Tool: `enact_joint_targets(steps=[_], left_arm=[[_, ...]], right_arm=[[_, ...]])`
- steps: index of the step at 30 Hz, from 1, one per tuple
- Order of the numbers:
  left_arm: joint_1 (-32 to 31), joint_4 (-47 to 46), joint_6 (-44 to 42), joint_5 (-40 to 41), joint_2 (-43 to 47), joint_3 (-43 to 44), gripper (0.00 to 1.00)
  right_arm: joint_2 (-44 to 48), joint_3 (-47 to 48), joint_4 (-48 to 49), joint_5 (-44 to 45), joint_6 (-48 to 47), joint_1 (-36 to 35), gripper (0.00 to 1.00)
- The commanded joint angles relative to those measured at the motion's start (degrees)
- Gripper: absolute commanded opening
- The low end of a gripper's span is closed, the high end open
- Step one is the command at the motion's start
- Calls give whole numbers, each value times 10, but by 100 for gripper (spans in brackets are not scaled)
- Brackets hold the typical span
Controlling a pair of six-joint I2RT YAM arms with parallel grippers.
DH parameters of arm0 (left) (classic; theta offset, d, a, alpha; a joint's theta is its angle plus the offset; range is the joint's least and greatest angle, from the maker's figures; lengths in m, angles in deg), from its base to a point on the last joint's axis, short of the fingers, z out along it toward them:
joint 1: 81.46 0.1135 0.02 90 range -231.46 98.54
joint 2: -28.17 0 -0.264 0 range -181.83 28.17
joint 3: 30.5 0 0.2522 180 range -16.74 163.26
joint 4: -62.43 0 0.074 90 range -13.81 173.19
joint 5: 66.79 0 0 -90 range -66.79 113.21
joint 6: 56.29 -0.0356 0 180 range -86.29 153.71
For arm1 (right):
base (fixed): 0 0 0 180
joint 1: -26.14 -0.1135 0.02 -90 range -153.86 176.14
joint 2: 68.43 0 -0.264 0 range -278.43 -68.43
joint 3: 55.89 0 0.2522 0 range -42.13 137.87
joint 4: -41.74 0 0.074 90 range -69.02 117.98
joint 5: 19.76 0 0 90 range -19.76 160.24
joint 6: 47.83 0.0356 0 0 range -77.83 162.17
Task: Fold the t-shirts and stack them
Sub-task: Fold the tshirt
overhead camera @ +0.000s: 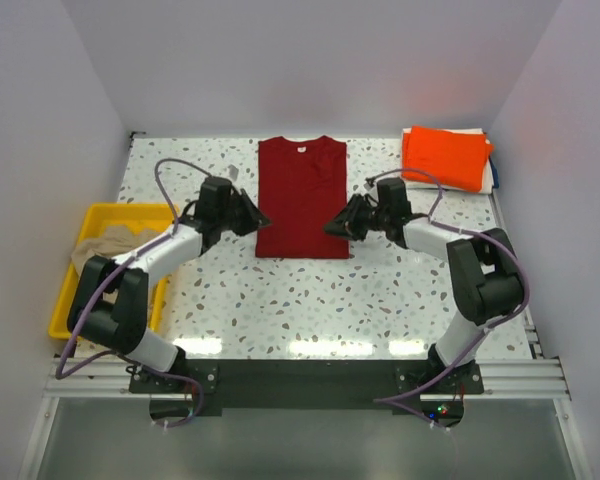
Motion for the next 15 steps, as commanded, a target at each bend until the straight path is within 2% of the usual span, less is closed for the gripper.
enact_joint_targets(steps=[1,5,10,15], left_arm=[[-25,-43,30,31,45,-90,6],[-33,-87,41,38,57,-176,6],[-32,-89,32,53,39,-203,3],[-31,-74,18,55,72,-225,3]], right_arm=[[15,-72,36,26,-12,-20,25],[8,-140,60,29,-18,-13,25],[-16,-187,119,2,-4,10,25],[12,-226,133,-25,-4,32,25]])
